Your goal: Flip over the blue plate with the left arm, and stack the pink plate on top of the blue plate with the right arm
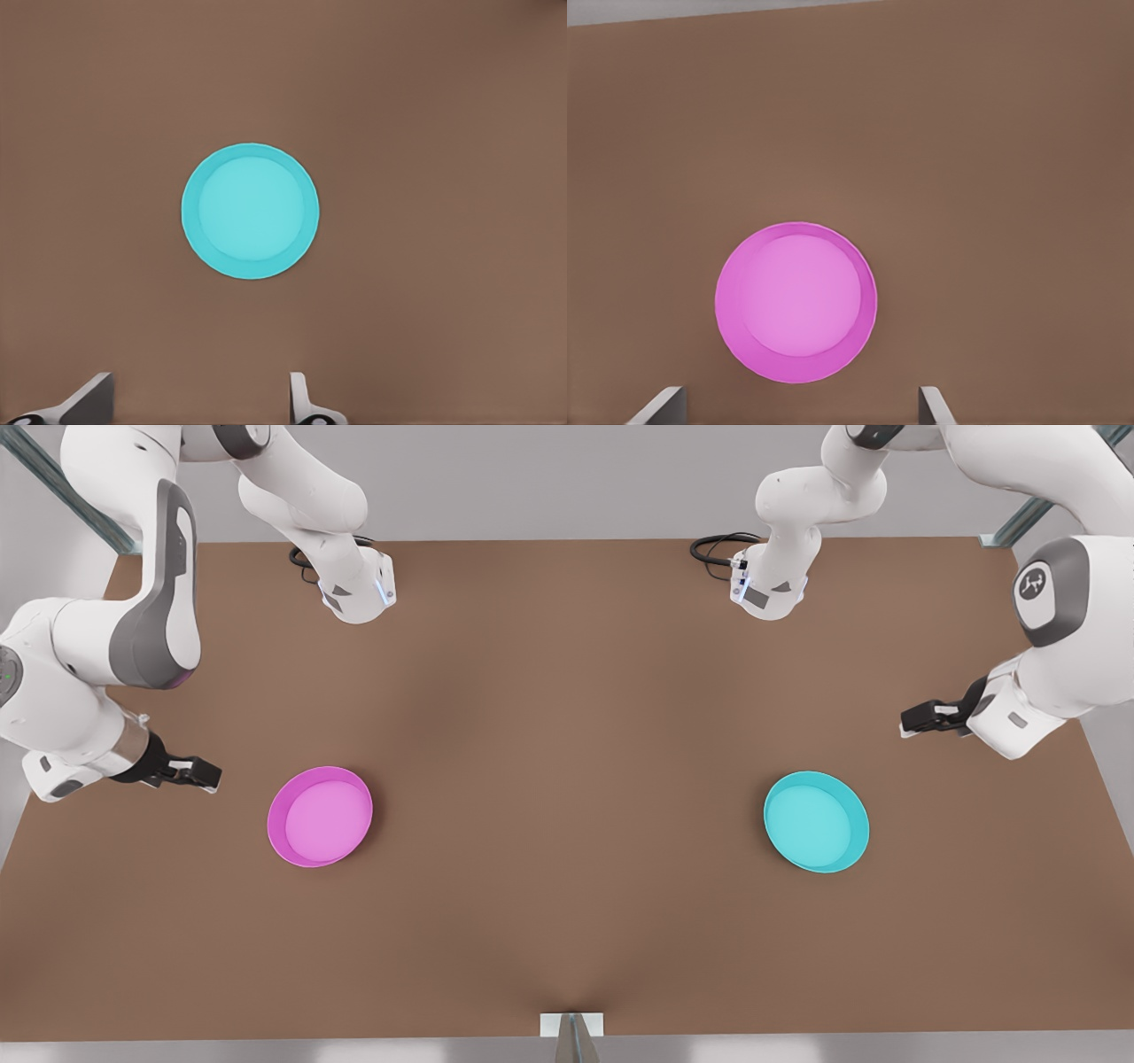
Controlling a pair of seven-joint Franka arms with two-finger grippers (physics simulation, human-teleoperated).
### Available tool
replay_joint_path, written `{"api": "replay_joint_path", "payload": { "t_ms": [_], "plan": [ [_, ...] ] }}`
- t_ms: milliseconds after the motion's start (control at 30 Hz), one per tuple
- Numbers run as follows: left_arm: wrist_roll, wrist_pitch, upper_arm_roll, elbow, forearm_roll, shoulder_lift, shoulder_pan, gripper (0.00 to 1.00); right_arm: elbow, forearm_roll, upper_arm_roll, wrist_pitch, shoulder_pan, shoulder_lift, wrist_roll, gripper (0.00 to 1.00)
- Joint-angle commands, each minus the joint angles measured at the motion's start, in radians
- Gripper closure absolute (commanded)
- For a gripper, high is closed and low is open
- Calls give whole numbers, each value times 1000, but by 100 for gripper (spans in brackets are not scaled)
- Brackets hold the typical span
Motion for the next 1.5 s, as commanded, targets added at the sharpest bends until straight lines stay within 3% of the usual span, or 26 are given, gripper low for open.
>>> {"api": "replay_joint_path", "payload": {
  "t_ms": [0,67,200,300,367,500,667,1167,1200,1267,1300,1467],
  "plan": [
    [0,2,0,-1,7,0,1,0,9,-3,-2,-1,4,1,3,0],
    [12,8,-2,-1,-4,43,5,0,8,-8,1,-1,3,12,-3,0],
    [213,224,0,-18,-180,328,172,0,-7,-3,1,-18,-6,138,10,0],
    [325,627,0,-271,-283,340,188,0,-72,0,1,-12,9,179,15,0],
    [330,706,0,-335,-298,357,205,0,-116,4,12,19,7,178,76,0],
    [423,742,-3,-337,-355,432,232,0,-139,-3,12,97,-5,198,72,0],
    [449,742,-38,-334,-352,475,226,0,-142,1,58,34,11,192,64,0],
    [453,742,-38,-317,-349,514,223,0,-139,1,56,36,-5,198,44,0],
    [453,742,-38,-317,-349,517,223,1,-132,1,56,38,-12,198,29,0],
    [453,742,-40,-317,-349,517,223,27,-129,1,56,38,-17,198,21,0],
    [453,742,-40,-317,-348,517,223,32,-129,1,56,36,-19,198,21,0],
    [453,742,-40,-317,-346,526,223,33,-124,0,55,36,-25,198,-7,0]
  ]
}}
